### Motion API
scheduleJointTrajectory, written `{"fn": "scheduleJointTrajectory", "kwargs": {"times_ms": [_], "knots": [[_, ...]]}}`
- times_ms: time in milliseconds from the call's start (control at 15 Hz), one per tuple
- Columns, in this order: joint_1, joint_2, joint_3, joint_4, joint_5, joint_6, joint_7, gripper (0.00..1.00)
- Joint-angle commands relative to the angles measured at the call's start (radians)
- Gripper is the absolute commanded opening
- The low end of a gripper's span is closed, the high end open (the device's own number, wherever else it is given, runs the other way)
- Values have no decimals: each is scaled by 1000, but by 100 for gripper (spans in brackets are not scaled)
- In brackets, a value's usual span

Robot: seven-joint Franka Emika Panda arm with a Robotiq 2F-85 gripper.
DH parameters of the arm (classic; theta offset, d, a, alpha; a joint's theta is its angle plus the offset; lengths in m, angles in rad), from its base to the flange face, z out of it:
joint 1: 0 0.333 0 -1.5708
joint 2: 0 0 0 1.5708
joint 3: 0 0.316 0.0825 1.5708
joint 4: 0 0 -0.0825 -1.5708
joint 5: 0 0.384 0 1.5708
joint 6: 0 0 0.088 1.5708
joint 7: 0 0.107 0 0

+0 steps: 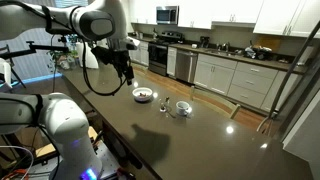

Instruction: Use the silver spoon to scoop some of the contents in the bowl into the glass cup

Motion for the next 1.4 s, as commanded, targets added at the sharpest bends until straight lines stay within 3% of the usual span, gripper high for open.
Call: {"fn": "scheduleJointTrajectory", "kwargs": {"times_ms": [0, 800, 1333], "knots": [[-9, 1, 5, 3, 5, -3, -6, 100], [-9, 1, 5, 3, 5, -3, -6, 100], [-11, 209, 36, 90, 30, 114, 41, 100]]}}
